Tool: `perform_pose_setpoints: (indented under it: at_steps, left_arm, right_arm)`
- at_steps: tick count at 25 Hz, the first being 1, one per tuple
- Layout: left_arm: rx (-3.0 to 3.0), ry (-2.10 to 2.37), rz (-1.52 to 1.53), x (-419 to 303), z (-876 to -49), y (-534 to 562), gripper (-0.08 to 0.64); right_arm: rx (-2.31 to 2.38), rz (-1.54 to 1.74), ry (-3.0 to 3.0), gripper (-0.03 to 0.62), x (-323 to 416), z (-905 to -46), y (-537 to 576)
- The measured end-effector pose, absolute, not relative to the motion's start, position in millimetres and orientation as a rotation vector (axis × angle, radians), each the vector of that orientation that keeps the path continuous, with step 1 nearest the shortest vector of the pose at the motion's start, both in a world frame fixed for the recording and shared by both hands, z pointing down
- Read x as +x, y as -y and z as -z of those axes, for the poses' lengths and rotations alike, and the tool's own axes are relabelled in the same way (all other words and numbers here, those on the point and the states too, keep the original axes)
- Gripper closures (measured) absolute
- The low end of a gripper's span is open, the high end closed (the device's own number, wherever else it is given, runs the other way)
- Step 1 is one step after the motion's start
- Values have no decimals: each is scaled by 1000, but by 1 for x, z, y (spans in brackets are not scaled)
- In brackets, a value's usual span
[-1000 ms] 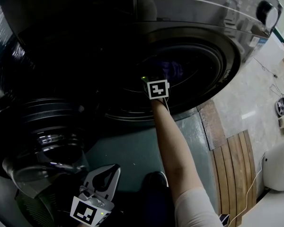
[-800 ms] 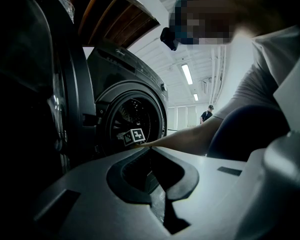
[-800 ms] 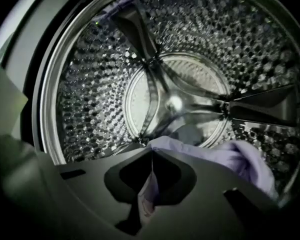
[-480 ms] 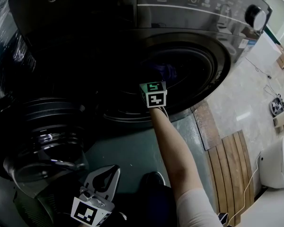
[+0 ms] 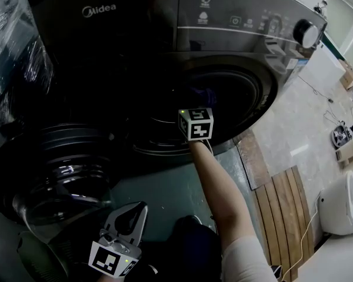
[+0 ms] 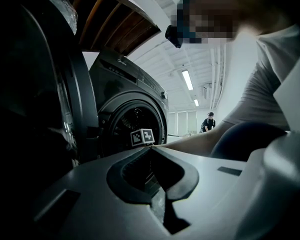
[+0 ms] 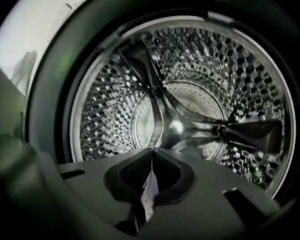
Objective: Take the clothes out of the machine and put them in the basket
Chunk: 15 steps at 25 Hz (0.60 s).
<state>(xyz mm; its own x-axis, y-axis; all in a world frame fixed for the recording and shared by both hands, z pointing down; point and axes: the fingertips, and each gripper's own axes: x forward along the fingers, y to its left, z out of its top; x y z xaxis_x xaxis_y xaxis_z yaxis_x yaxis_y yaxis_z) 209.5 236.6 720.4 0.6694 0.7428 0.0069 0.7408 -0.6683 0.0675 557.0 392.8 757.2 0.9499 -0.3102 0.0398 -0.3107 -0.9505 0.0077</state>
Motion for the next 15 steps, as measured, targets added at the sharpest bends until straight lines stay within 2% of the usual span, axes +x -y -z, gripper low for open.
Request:
perform_pose_setpoints:
  at_steps: [15]
  left_arm:
    - [2759, -1249, 17, 217, -685, -237, 538]
  right_arm:
    - [3163, 11, 517, 583, 485, -708, -414]
